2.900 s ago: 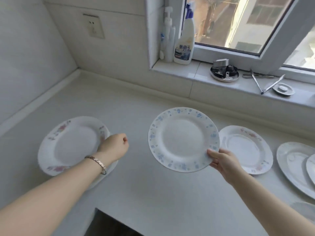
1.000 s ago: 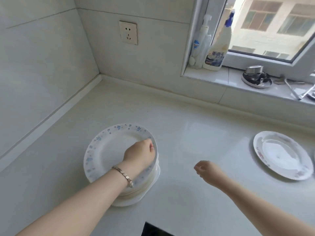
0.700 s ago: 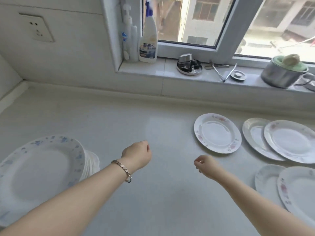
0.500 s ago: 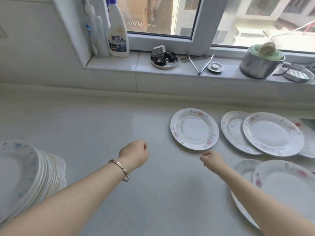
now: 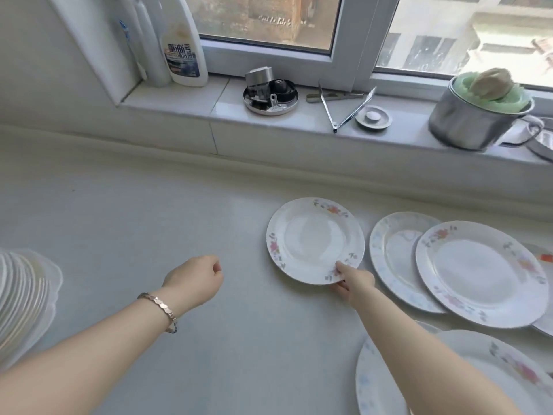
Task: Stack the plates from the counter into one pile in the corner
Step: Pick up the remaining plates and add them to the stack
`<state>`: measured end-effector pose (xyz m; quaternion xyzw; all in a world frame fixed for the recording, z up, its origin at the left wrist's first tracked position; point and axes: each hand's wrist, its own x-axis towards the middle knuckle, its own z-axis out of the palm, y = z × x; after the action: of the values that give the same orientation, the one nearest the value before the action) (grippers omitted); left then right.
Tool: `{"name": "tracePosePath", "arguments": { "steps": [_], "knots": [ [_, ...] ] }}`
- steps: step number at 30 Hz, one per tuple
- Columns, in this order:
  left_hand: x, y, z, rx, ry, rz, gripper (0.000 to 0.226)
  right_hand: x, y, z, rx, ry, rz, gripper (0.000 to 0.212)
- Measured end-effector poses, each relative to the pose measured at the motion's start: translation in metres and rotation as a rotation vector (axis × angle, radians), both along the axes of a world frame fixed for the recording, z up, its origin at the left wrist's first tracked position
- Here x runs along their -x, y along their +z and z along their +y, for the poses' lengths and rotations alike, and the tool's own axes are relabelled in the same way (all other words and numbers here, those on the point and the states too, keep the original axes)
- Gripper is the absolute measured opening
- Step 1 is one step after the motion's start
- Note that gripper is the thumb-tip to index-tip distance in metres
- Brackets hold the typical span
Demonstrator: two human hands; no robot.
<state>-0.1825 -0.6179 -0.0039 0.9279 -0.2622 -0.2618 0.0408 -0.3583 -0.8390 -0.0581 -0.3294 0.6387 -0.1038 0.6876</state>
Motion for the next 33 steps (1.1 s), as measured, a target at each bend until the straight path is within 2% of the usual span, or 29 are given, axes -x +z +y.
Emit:
{"name": "tracePosePath", "arguments": {
  "steps": [3, 8, 10, 13, 16, 25, 33],
  "knots": [
    [-0.002, -0.003, -0.002, 0.016, 0.035, 0.002, 0.017, 0.000, 0.001, -0.002, 0.056, -0.027, -0.069, 0.031],
    [-0.003, -0.003, 0.001, 0.057, 0.054, 0.011, 0.014, 0.006, 0.014, -0.004, 0.121, 0.000, -0.120, 0.012],
    [-0.005, 0.001, 0.007, 0.075, 0.054, -0.005, 0.013, 0.006, 0.023, 0.002, 0.135, 0.007, -0.141, 0.010],
    [-0.012, 0.011, 0.024, 0.106, 0.065, -0.031, 0.017, -0.004, 0.041, 0.017, 0.195, 0.043, -0.184, 0.033],
    [-0.026, 0.023, 0.051, 0.141, 0.092, -0.060, 0.023, -0.020, 0.058, 0.041, 0.204, 0.097, -0.233, 0.039],
    [-0.108, 0.062, 0.196, 0.239, 0.248, -0.223, 0.023, -0.109, 0.100, 0.161, 0.212, 0.326, -0.346, 0.043],
    [-0.181, 0.073, 0.361, 0.221, 0.447, -0.356, 0.020, -0.225, 0.115, 0.301, 0.177, 0.495, -0.427, 0.037]
  ]
}}
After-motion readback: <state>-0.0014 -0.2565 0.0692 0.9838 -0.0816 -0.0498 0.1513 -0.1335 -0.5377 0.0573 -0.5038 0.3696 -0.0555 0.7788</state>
